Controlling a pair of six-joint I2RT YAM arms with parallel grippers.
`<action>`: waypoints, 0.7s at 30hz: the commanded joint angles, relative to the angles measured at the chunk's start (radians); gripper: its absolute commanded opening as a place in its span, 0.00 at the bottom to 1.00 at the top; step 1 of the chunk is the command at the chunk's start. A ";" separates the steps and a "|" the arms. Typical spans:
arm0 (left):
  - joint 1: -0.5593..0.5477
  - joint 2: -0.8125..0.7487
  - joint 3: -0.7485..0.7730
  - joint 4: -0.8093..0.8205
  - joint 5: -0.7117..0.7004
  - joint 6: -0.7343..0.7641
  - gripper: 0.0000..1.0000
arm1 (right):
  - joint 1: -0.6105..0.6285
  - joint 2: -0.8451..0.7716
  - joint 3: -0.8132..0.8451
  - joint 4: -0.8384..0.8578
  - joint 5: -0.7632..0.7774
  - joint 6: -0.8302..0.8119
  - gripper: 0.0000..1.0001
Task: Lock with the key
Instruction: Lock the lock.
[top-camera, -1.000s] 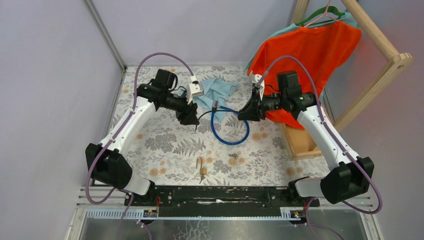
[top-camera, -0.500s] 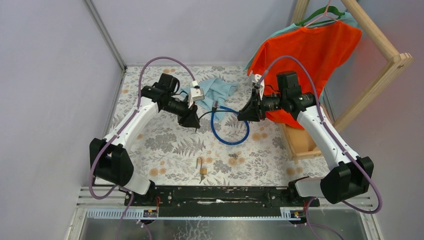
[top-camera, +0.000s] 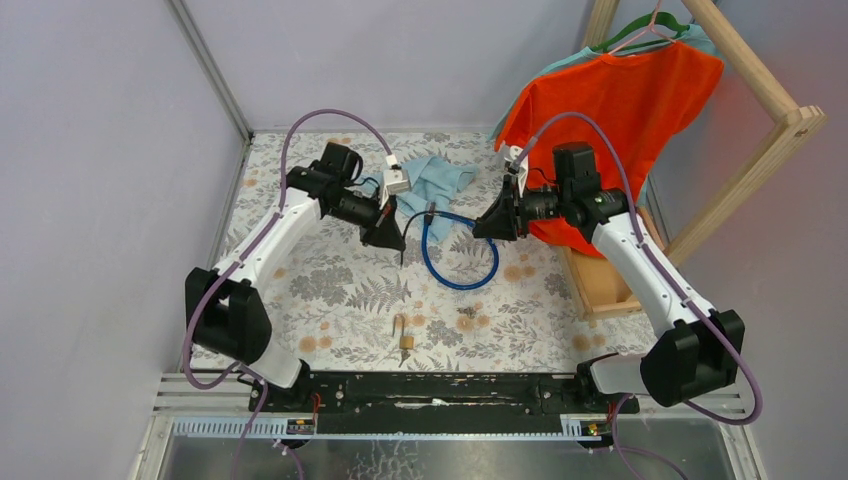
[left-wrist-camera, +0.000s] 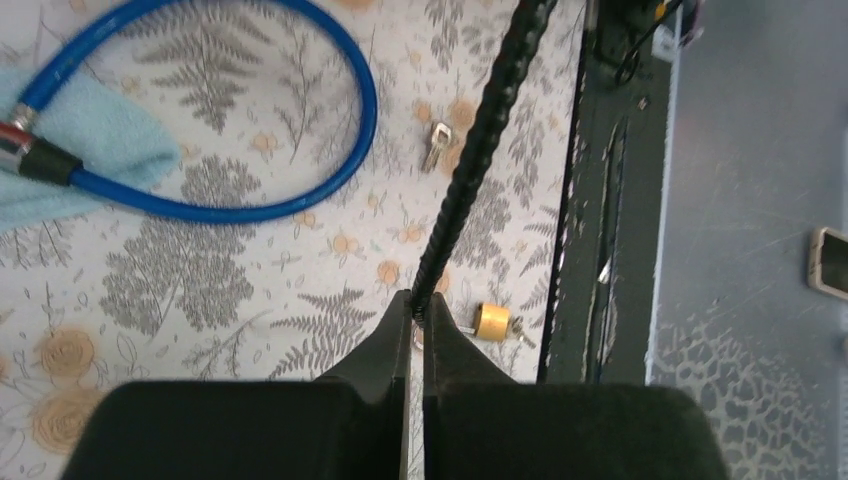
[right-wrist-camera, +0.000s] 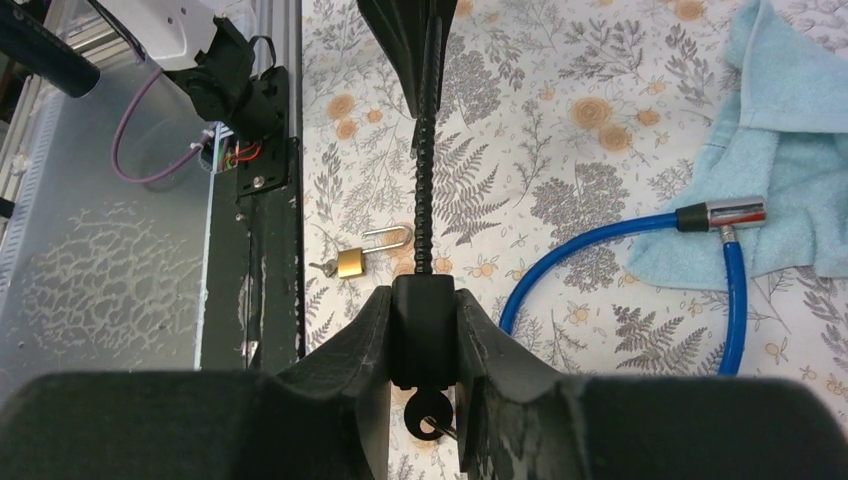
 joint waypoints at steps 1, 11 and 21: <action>-0.013 0.002 0.119 0.164 0.146 -0.253 0.00 | -0.001 0.013 0.017 0.171 -0.012 0.105 0.00; -0.063 -0.074 -0.091 1.271 -0.017 -1.356 0.00 | 0.001 0.053 -0.029 0.563 -0.050 0.478 0.00; -0.074 -0.060 -0.203 1.584 -0.082 -1.670 0.00 | 0.002 0.048 -0.105 0.771 -0.072 0.658 0.00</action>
